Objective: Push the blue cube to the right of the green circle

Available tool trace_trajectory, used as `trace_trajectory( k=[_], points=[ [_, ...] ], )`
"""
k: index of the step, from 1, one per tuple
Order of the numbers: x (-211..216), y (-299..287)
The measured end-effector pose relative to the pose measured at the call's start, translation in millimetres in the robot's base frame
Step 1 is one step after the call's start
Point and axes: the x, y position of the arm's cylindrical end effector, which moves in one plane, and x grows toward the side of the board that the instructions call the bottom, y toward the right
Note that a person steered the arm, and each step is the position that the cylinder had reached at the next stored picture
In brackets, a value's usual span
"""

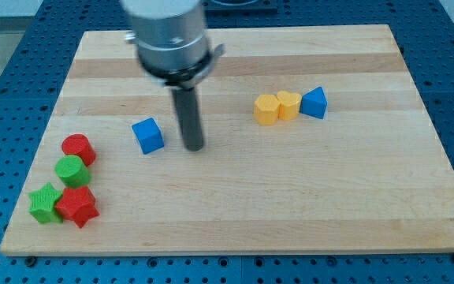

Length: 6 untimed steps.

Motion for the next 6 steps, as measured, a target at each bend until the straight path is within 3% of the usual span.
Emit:
trace_trajectory(
  k=[1,3,6],
  points=[
    [-24,-15],
    [6,-107],
    [33,-115]
  ],
)
